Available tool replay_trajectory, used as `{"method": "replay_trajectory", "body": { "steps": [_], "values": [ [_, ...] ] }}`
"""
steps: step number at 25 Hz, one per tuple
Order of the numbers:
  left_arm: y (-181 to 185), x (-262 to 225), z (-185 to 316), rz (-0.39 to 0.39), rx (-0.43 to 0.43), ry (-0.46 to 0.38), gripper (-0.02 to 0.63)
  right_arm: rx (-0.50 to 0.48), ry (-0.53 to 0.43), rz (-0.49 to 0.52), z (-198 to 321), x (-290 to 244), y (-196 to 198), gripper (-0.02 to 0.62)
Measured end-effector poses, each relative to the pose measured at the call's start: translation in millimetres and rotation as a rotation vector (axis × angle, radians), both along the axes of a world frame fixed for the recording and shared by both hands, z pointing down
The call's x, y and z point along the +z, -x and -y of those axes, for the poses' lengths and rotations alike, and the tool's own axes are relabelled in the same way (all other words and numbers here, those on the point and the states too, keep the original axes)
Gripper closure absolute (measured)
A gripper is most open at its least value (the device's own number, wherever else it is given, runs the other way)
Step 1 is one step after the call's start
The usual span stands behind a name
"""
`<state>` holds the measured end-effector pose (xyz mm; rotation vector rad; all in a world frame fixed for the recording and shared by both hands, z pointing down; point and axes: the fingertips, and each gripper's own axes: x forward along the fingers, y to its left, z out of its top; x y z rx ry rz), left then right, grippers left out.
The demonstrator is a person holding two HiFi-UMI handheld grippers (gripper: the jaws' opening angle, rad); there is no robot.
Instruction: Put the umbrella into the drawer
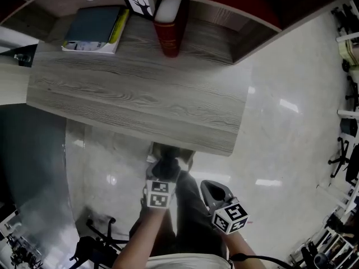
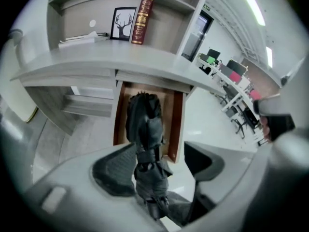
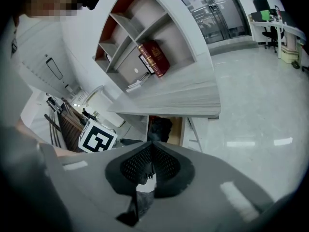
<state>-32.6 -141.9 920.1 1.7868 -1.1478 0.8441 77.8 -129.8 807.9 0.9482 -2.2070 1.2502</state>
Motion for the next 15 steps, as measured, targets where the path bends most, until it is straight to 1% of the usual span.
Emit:
{"method": "replay_trajectory", "body": {
  "steps": [2,6,9,12,15],
  "values": [
    [-3,-21,5,-0.003,0.004,-0.023,0.324,-0.005,-0.023,-0.001,3,-17,-3,0.591],
    [-8,-64,8,-0.014,0.022,-0.057,0.353,-0.003,-0.054,-0.005,2,-50,-9,0.591],
    [-9,-100,8,-0.023,0.026,-0.082,0.39,-0.006,-0.071,-0.006,-2,-76,-15,0.591],
    [-12,-136,1,-0.039,0.037,-0.091,0.448,-0.02,-0.087,-0.013,-11,-103,-23,0.591],
    [-13,-171,-9,-0.046,0.049,-0.104,0.48,-0.034,-0.109,-0.02,-20,-129,-29,0.591]
  ]
}}
